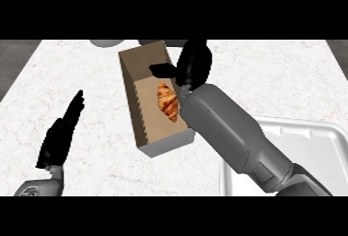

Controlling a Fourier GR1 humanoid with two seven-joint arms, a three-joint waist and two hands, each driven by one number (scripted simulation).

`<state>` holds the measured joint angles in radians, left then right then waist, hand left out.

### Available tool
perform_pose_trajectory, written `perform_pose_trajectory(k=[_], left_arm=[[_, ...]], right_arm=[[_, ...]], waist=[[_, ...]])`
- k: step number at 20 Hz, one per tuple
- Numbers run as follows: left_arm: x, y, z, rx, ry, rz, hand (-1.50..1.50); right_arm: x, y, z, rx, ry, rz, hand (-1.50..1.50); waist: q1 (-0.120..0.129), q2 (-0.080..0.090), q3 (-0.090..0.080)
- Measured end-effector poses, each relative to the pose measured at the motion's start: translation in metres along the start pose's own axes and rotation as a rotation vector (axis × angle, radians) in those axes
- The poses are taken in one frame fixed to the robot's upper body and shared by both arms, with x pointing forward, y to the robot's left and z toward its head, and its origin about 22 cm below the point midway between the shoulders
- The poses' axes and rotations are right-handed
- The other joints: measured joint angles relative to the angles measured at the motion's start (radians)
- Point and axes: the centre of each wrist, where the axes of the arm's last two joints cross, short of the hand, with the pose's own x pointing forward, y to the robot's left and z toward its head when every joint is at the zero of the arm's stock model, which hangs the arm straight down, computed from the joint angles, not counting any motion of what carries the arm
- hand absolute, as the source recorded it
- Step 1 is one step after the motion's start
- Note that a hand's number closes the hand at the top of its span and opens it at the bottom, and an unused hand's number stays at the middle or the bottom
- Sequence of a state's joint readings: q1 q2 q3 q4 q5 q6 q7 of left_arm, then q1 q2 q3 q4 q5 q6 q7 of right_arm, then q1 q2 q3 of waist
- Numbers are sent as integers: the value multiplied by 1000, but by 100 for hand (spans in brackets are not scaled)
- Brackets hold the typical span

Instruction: Pick the croissant from the tray and place it in the cardboard box

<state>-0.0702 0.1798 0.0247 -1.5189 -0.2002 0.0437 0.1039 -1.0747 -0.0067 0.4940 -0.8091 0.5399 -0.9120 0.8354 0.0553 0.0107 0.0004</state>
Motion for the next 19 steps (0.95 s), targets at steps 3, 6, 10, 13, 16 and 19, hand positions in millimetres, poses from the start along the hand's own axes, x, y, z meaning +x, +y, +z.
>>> perform_pose_trajectory(k=[3, 6, 10, 13, 16, 19], left_arm=[[-4, 3, 2, 13, 12, -2, 0], [-12, 8, 10, 31, 24, 0, 0], [-16, 13, 19, 52, 42, 1, 0], [-17, 18, 17, 67, 55, 2, 0], [-21, 21, 20, 80, 57, 1, 0], [-17, 20, 20, 80, 55, 3, 0]], right_arm=[[0, -7, -2, -53, -1, -118, -150], [-11, -16, -4, -109, 12, -191, -150], [-31, -40, -12, -198, 41, -246, -150], [-53, -67, -11, -247, 59, -288, -150], [-71, -104, -3, -282, 62, -328, -150], [-97, -141, 13, -295, 62, -331, -150]], waist=[[-17, -3, 0], [-38, -9, 0], [-67, -19, 0], [-86, -23, 0], [-93, -24, 0], [-93, -22, 0]])
